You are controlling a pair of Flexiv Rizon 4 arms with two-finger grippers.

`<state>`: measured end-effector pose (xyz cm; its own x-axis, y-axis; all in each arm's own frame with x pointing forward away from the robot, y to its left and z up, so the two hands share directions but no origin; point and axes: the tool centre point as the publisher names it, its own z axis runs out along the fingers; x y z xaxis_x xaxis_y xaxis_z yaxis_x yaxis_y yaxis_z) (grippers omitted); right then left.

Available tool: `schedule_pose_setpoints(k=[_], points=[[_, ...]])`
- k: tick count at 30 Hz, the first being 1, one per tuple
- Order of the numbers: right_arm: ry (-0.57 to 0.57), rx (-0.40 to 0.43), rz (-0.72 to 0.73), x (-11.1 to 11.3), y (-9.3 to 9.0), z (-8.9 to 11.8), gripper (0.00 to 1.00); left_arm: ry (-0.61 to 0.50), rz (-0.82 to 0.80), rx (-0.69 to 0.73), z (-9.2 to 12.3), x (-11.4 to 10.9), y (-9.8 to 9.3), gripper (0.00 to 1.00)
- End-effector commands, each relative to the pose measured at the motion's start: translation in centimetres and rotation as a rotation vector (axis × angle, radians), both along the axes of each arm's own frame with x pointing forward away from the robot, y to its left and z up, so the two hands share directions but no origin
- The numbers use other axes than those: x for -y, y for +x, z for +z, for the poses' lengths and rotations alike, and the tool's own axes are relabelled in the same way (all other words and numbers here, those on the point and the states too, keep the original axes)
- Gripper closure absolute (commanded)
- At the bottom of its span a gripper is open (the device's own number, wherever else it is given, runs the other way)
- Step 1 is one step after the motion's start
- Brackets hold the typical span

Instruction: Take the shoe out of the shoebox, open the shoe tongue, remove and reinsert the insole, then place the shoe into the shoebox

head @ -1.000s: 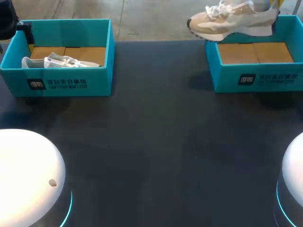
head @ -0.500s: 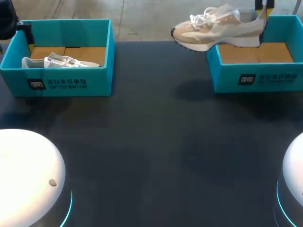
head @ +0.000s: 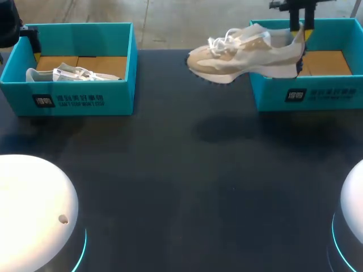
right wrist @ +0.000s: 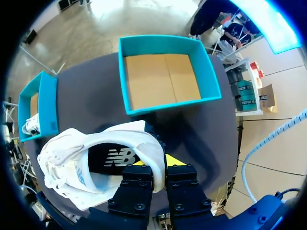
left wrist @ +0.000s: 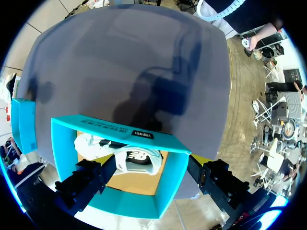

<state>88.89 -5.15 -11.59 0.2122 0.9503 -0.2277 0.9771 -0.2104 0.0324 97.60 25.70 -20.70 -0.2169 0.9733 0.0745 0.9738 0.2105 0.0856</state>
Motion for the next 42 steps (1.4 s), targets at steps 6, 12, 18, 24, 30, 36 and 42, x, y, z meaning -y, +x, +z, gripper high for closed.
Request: schedule_pose_setpoints(k=[6,12,18,24,30,36,42], points=[[-0.024,0.013,-0.007,-2.7,-4.4,-0.4,1.0,0.002,-0.001,0.001,0.0,0.0,-0.1,0.0],[-0.033,0.006,0.014,-4.9,-6.7,-0.4,1.0,0.002,-0.001,0.001,0.0,0.0,-0.1,0.0],[-0.029,-0.001,0.018,-5.3,-7.1,-0.5,1.0,0.002,-0.001,0.001,0.0,0.0,-0.1,0.0],[-0.029,-0.001,0.018,-5.3,-7.1,-0.5,1.0,0.002,-0.001,0.001,0.0,0.0,-0.1,0.0],[-0.029,-0.001,0.018,-5.3,-7.1,-0.5,1.0,0.002,-0.001,0.001,0.0,0.0,-0.1,0.0],[-0.029,-0.001,0.018,-5.3,-7.1,-0.5,1.0,0.002,-0.001,0.001,0.0,0.0,-0.1,0.0],[-0.038,0.005,0.015,-5.5,-7.4,-0.5,1.0,0.002,-0.001,0.001,0.0,0.0,-0.1,0.0]])
